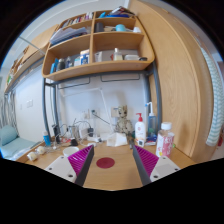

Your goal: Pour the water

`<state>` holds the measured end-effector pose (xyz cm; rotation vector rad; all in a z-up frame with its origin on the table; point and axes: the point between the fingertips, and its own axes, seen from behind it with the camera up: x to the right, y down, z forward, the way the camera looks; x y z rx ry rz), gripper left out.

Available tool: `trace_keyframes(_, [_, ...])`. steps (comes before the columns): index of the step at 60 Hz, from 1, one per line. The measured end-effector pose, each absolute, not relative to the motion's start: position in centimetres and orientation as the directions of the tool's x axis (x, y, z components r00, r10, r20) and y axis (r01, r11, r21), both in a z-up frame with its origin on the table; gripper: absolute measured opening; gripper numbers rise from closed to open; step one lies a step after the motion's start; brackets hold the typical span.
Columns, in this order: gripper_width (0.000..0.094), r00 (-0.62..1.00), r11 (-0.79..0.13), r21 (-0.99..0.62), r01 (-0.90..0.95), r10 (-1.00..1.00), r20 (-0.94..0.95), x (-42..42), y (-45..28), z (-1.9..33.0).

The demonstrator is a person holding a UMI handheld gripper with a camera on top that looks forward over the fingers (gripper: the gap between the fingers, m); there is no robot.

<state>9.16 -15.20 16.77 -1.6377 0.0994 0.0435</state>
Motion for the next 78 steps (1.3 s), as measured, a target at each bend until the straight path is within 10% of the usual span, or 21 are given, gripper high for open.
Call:
trace_keyframes(50, [0.0766, 0.984, -0.108, -0.994, 0.011, -0.177, 0.030, 29.4, -8.2, 9.8])
trace_keyframes(59, [0.0663, 0.989, -0.097, -0.995, -0.021, -0.150, -0.006, 29.0, -6.7, 9.1])
trace_keyframes(63, [0.0438, 0.990, -0.088, -0.995, -0.041, -0.141, -0.028, 29.0, -6.5, 8.9])
trace_keyframes(78, [0.0316, 0.991, -0.076, -0.997, 0.007, -0.136, 0.018, 28.7, -6.7, 9.0])
